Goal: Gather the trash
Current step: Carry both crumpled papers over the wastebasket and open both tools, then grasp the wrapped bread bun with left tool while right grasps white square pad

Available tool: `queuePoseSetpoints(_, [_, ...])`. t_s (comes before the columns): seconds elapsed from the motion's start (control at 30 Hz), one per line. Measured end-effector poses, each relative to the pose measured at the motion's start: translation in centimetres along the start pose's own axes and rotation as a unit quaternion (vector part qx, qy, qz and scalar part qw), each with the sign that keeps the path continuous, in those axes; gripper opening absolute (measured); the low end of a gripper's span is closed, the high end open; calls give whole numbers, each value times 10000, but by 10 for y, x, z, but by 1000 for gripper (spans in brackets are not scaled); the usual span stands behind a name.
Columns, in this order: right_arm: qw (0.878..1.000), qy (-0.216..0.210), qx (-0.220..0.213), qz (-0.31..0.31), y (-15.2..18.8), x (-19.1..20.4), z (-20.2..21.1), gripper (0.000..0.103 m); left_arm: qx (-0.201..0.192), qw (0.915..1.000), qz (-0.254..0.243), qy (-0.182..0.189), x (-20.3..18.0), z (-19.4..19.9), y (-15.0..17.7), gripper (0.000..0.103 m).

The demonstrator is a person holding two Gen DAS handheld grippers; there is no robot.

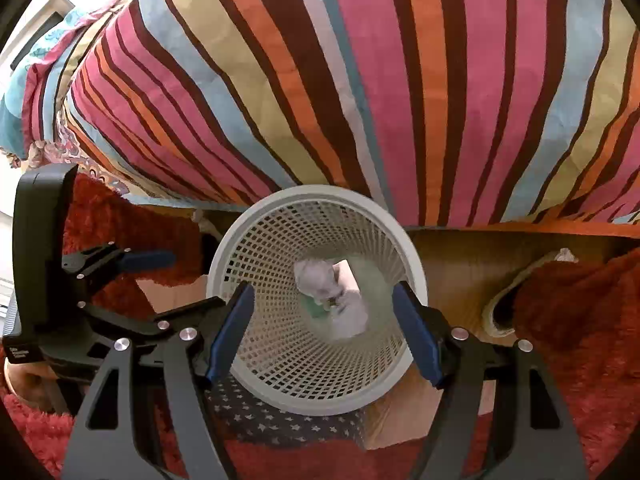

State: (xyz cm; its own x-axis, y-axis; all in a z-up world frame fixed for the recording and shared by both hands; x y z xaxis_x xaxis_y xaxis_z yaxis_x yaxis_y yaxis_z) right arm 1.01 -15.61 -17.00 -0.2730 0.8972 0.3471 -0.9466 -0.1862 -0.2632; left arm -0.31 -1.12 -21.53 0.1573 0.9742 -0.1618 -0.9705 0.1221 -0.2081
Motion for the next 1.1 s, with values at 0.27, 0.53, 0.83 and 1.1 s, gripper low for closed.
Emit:
queuePoseSetpoints(0.27, [9948, -13, -1012, 138, -31, 2, 64, 68, -856, 9960, 195, 170, 11, 65, -15, 88])
queuePoseSetpoints(0.53, [9531, 380, -2975, 399, -152, -10, 182, 68, -2729, 9555, -356, -1064, 47, 207, -129, 88])
queuePoseSetpoints(0.83, [9504, 671, -3024, 289, -284, -22, 147, 68, -2941, 9450, 533, -1328, 100, 202, -296, 88])
queuePoseSetpoints(1.1, [9604, 806, -2634, 412, -313, -21, 117, 68, -2446, 9555, 677, -1501, 119, 158, -350, 88])
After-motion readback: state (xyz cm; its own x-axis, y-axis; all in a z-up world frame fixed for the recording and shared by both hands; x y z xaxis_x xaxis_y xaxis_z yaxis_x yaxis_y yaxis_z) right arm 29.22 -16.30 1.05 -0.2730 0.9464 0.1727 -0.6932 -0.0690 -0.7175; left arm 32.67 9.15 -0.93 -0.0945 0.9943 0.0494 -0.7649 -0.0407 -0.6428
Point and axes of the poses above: each gripper's, at about its wrist camera, not at the fingertips, and z roughly against the way its jaws point, x to its left, y to its underside, the point moved 7 cm from there along -z, roughly the way its jaws point, and after that the axes turned 9 degrees about -z, right-handed, at the moved point
